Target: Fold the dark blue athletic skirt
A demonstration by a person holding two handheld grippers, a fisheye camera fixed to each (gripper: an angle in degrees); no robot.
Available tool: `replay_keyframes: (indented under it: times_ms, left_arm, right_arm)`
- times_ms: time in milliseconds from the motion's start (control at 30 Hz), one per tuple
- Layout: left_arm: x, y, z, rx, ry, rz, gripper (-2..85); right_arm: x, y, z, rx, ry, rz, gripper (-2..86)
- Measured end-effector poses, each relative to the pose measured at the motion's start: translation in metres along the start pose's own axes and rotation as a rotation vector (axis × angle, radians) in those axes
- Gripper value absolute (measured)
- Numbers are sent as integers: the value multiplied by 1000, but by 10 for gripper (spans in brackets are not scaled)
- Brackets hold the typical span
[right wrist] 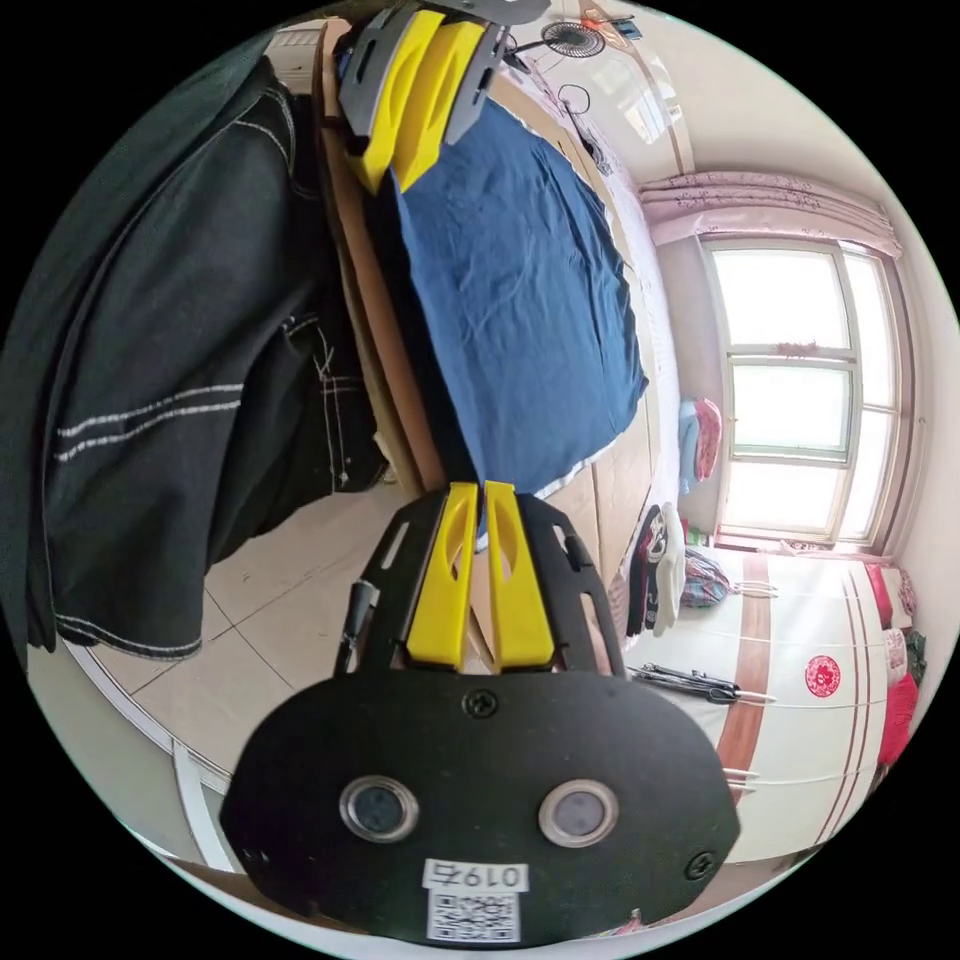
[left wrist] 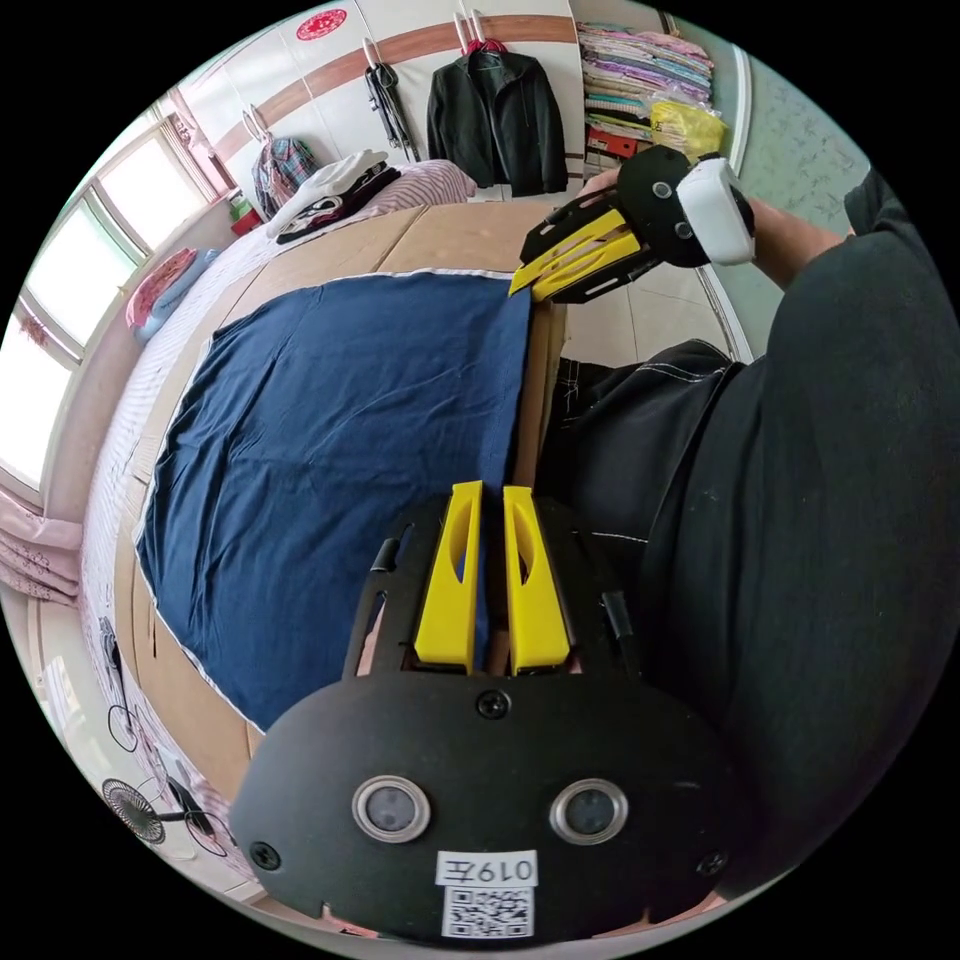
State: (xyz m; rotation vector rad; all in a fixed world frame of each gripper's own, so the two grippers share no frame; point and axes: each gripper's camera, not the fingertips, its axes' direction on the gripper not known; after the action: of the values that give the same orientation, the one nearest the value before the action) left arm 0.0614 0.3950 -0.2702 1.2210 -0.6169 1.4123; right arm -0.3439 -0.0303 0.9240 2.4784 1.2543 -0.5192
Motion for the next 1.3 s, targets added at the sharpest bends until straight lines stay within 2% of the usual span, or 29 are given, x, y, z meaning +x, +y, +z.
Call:
replay_keyframes:
  times_ms: [267,400,533,767,1000,1300]
  left_arm:
    - [9,5,-1,0,33,-17,20]
    - [5,52,-28,54,114,-133,44]
    - [20,125,-59,26,-27,-308,63]
    - [57,158,-51,-161,-266,-363,69]
    - [71,154,-20,-255,-284,-299,54]
    - [85,152,7,-236,-256,-298,15]
  right_arm:
    - [-15,-5,0,-14,-5,-21,-9]
    - [-20,-10,0,-4,-13,-23,-8]
    - [-22,-13,9,4,-43,-5,-8]
    - [-26,-22,26,-5,-66,-1,-9]
    - [-39,-31,49,-16,-52,-4,-9]
    - [-52,-39,86,-27,-41,-14,-9]
